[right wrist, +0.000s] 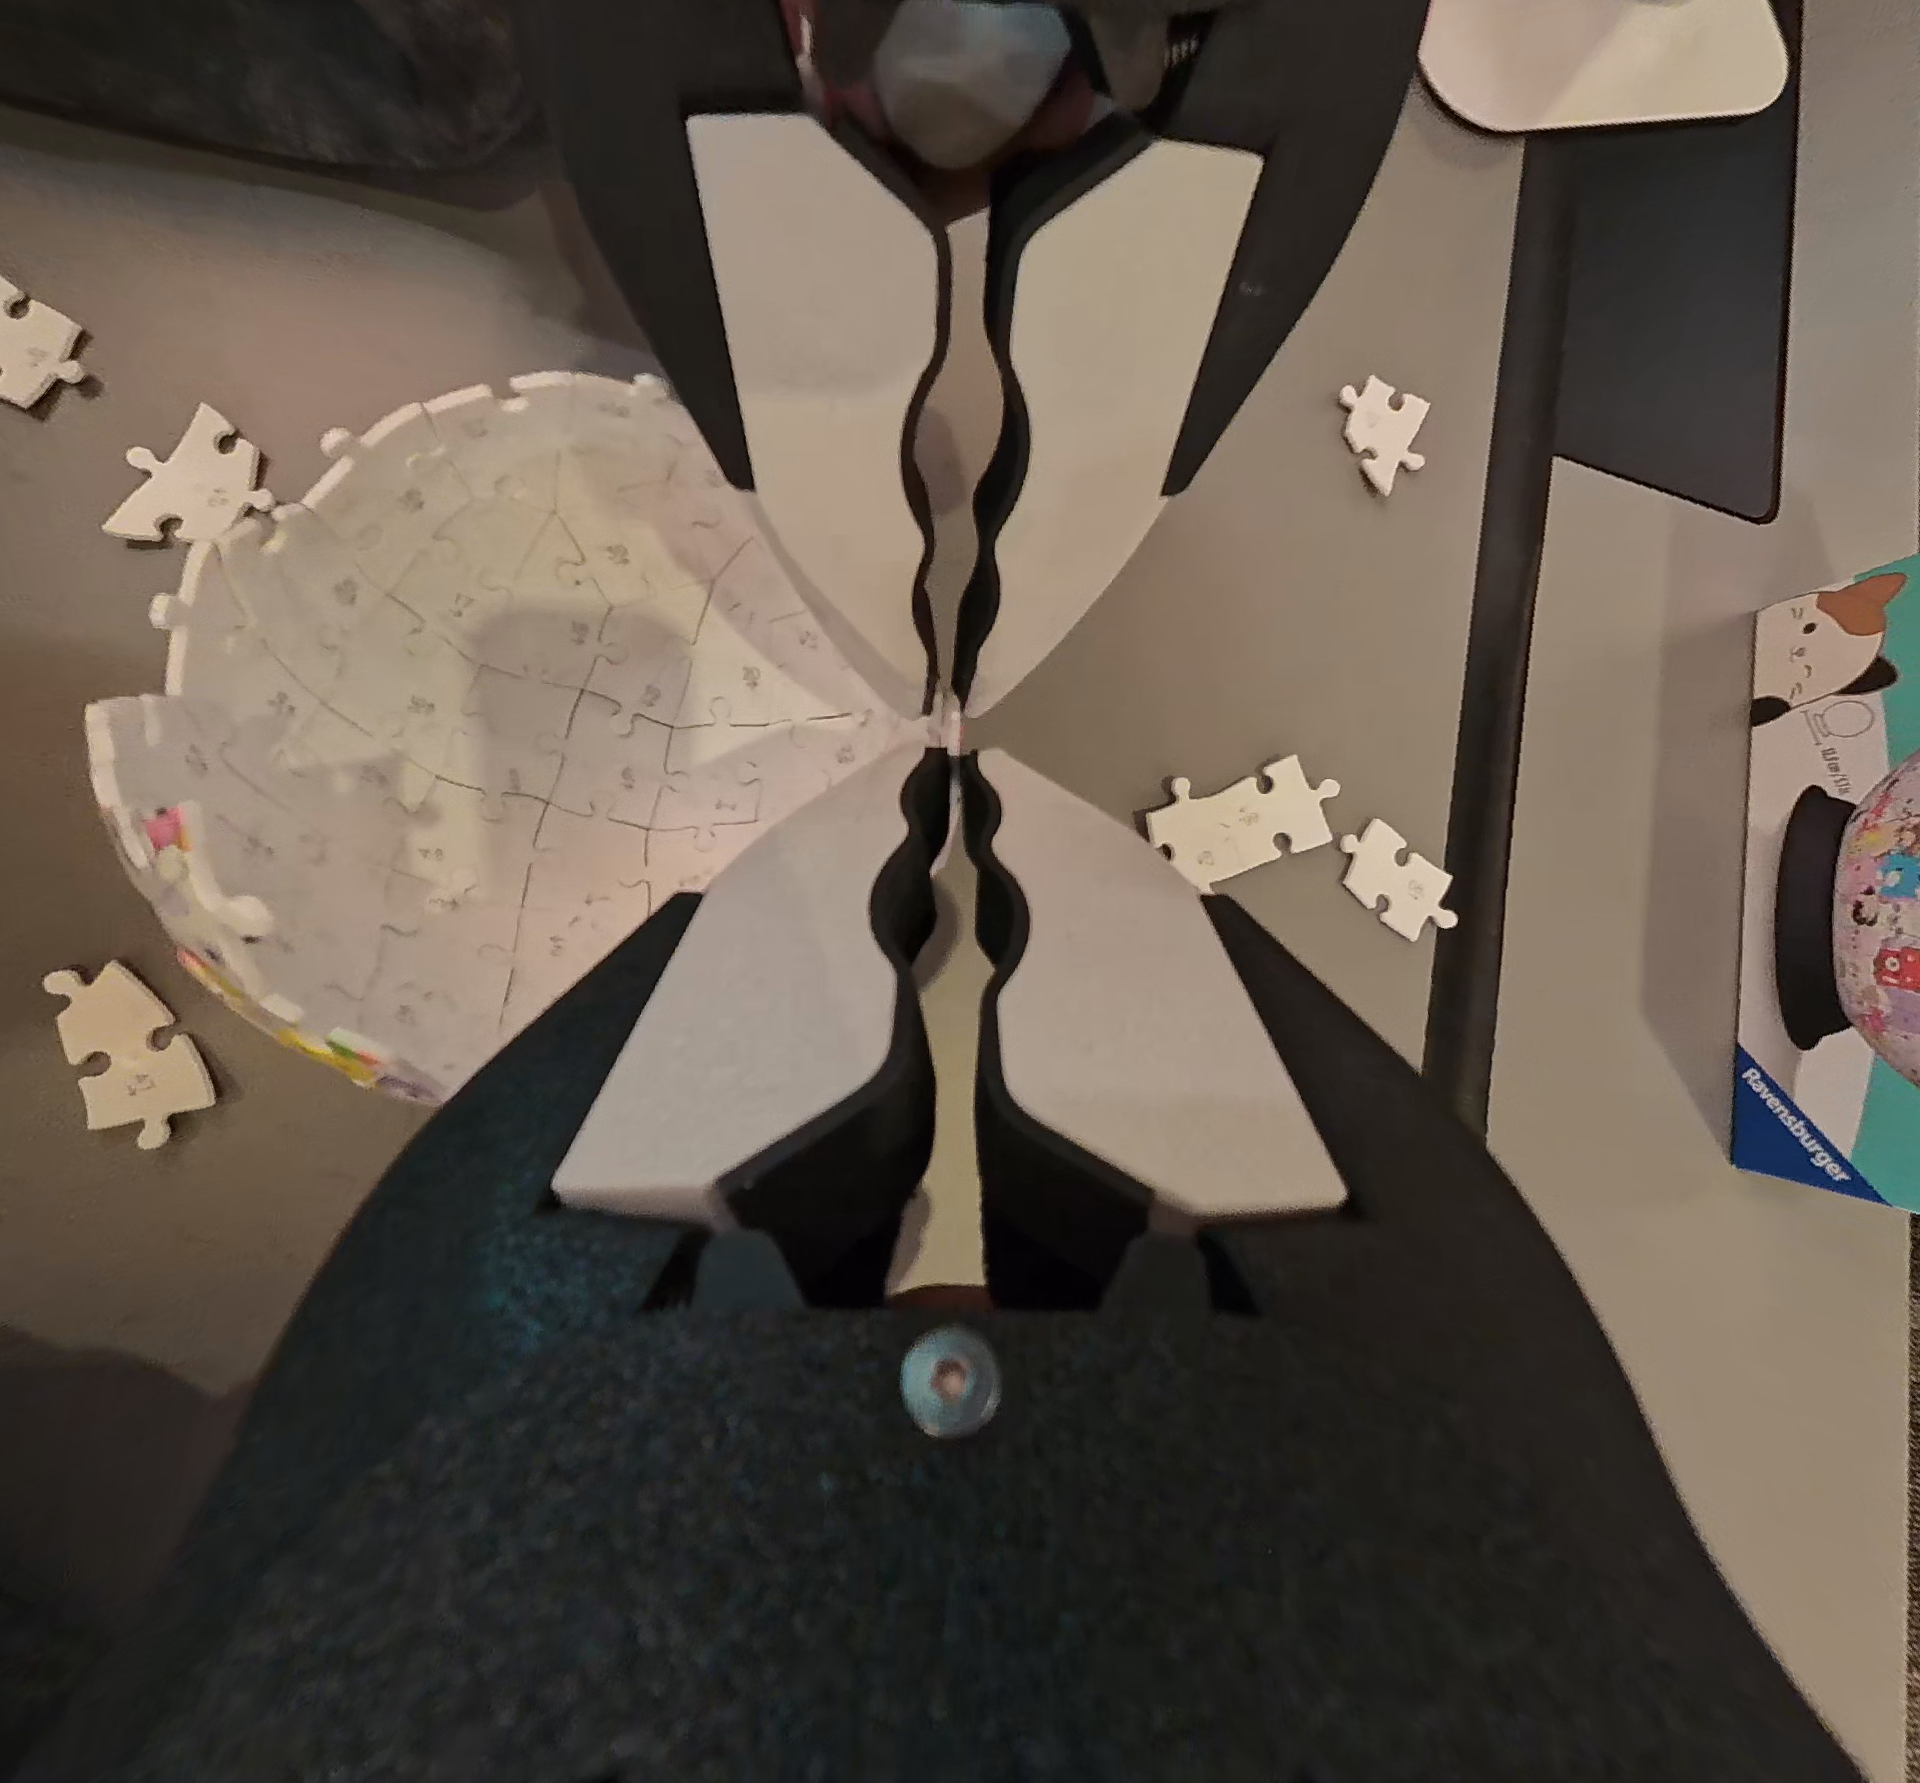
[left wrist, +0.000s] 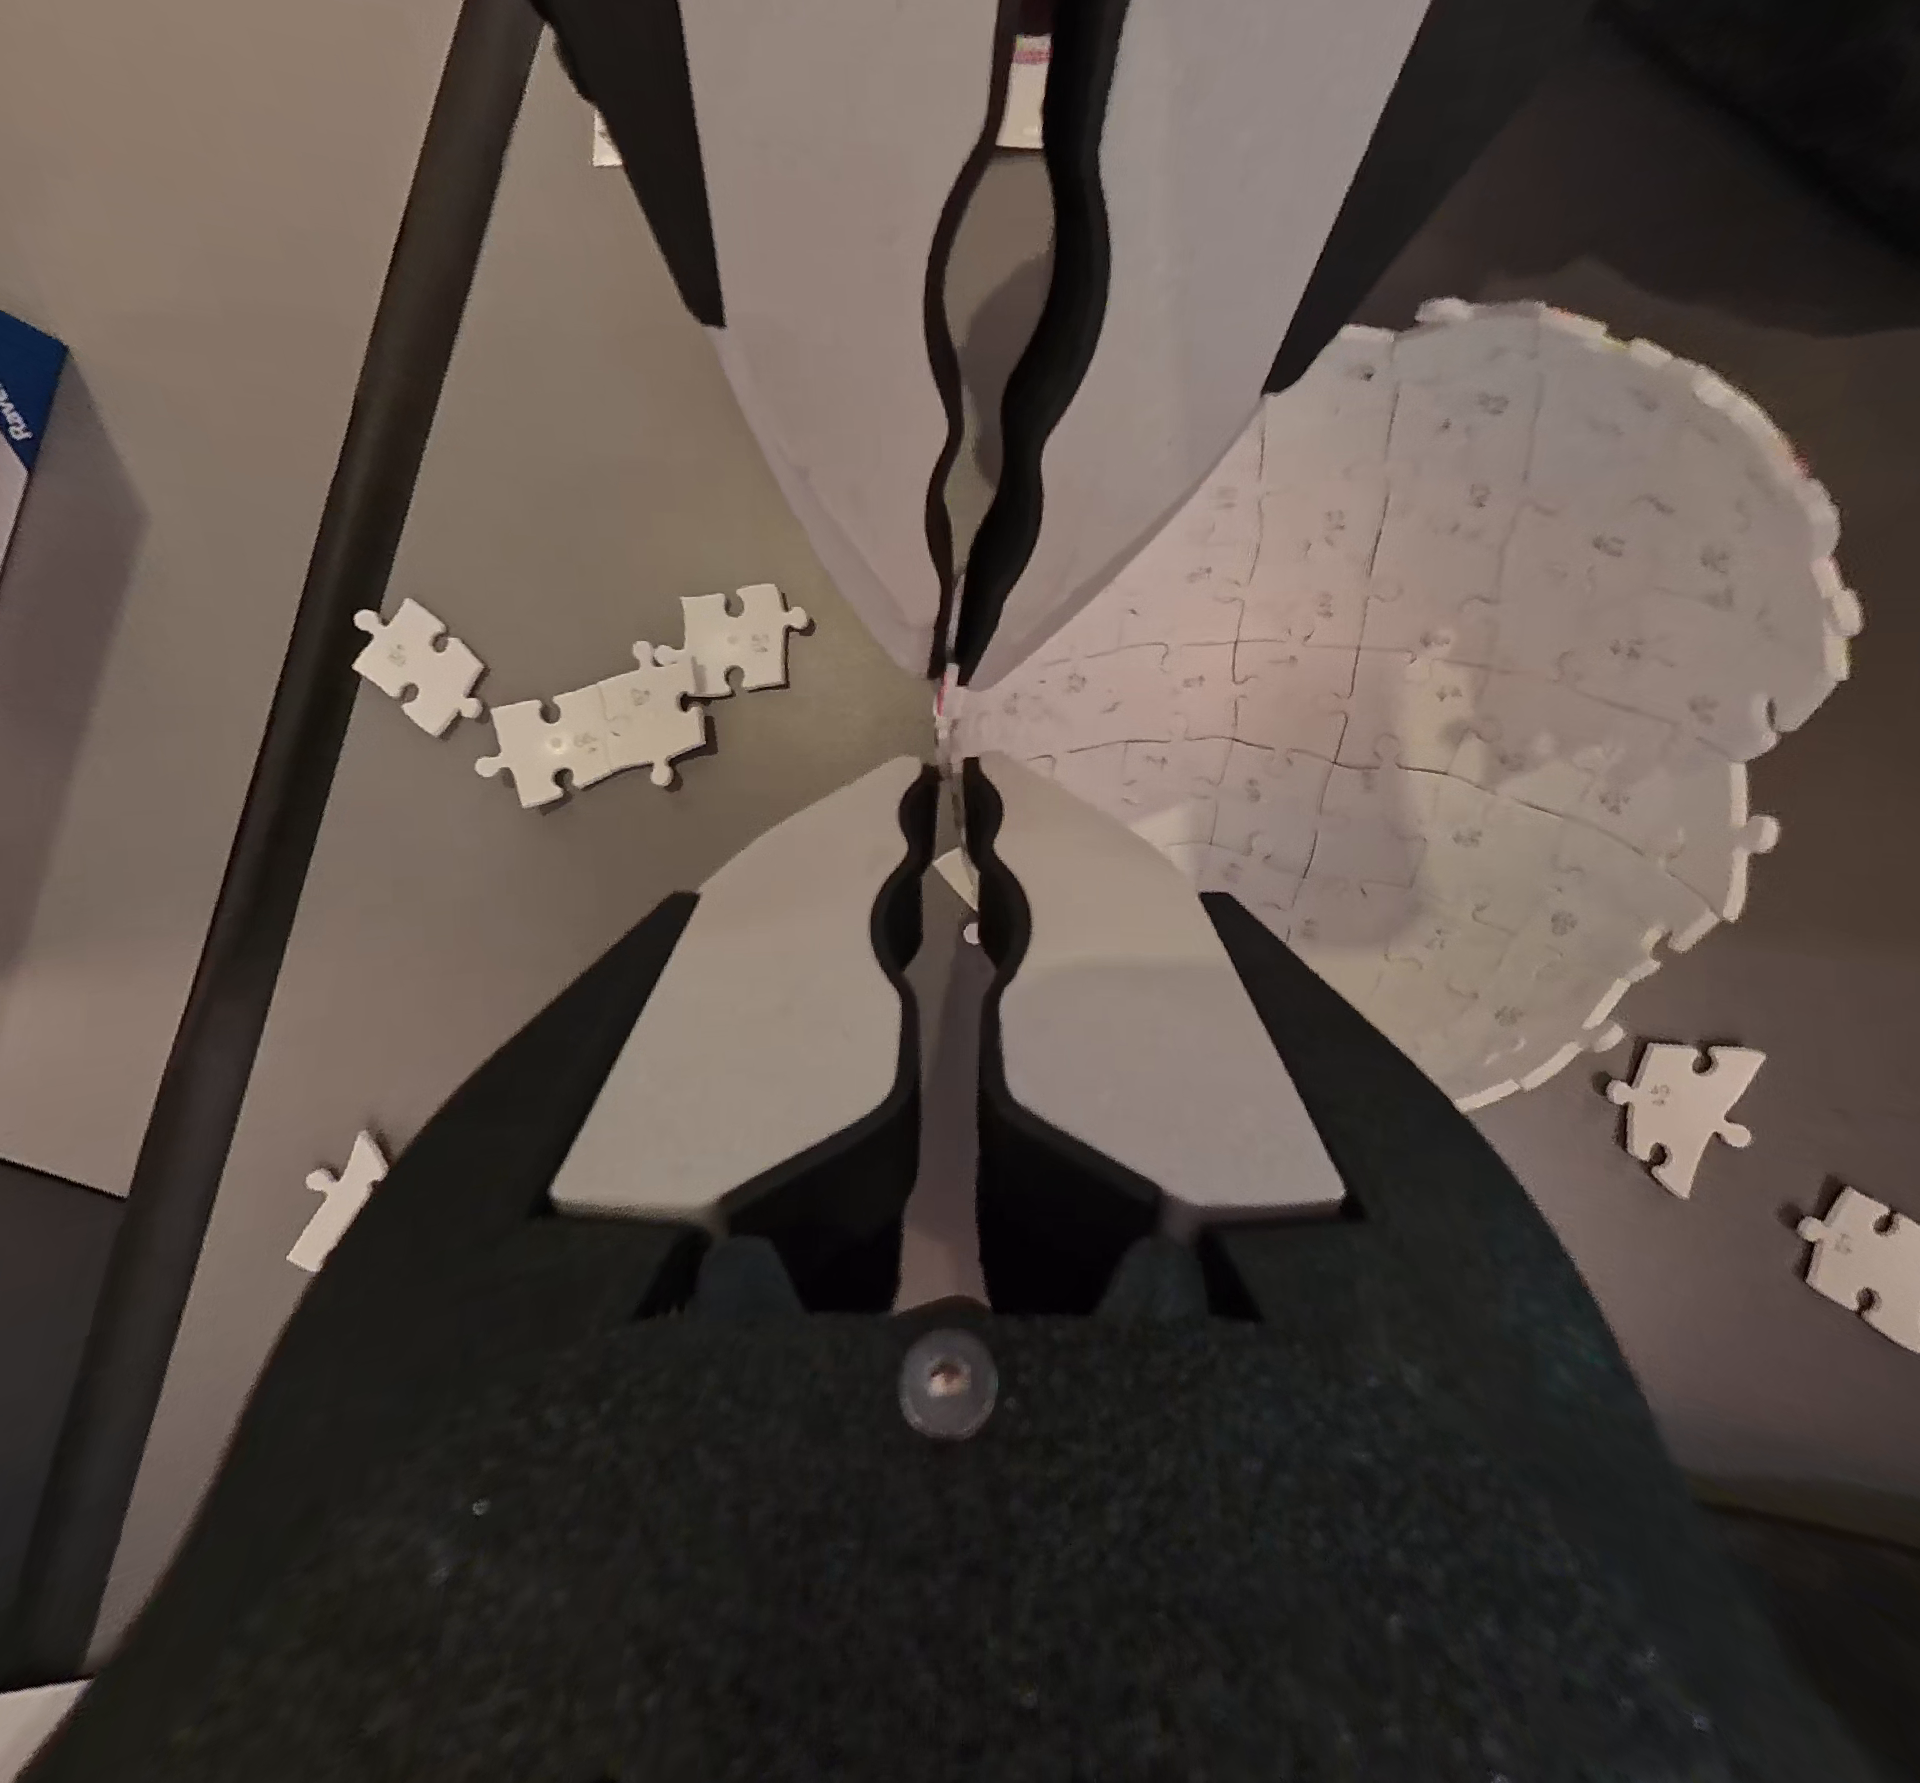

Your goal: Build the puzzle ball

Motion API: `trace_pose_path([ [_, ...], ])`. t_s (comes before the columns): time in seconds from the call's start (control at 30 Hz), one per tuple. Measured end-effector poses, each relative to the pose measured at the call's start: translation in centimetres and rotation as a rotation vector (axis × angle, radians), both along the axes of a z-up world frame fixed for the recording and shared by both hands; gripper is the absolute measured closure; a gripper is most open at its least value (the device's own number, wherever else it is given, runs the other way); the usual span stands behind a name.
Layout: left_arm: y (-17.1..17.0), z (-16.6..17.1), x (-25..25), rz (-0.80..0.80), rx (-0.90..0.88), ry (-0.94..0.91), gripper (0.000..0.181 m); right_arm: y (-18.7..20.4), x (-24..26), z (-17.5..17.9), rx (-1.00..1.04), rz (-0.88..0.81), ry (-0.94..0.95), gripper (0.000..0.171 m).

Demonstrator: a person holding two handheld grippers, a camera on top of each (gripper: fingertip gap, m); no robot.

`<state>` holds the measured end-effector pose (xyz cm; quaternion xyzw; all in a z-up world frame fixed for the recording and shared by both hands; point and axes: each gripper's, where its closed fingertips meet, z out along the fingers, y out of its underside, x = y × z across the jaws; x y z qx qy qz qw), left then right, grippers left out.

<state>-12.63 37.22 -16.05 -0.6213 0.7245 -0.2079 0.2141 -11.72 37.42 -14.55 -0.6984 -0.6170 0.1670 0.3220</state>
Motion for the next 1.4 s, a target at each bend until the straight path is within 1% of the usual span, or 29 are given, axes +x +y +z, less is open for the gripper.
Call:
trace_pose_path([
  [0.5,-0.3,0.0,0.0,-0.016,-0.015,-0.010,0.177,-0.3,0.0,0.0,-0.015,-0.002,-0.022,0.169],
  [0.6,-0.5,0.0,0.0,-0.021,-0.015,-0.004,0.171,-0.4,0.0,0.0,-0.025,-0.001,-0.026,0.169],
  [0.77,-0.6,-0.4,0.0,-0.027,-0.014,0.023,0.166,-0.6,-0.2,-0.2,-0.067,-0.019,-0.032,0.169],
  [0.9,-0.9,-0.6,-0.1,-0.026,-0.067,0.031,0.163,-0.6,-0.2,-0.3,-0.070,-0.019,-0.031,0.169],
  [1.07,-1.5,-0.5,0.0,-0.007,-0.188,0.028,0.145,-0.6,-0.1,-0.4,-0.072,-0.018,-0.037,0.169],
  [1.27,-1.4,-1.0,0.0,0.029,-0.192,0.064,0.145,-0.7,-0.4,-0.3,-0.065,-0.012,-0.035,0.170],
  [1.4,-1.2,-0.6,-0.3,0.042,-0.161,0.072,0.146,-0.9,-0.6,-0.3,-0.068,-0.002,-0.031,0.169],
])
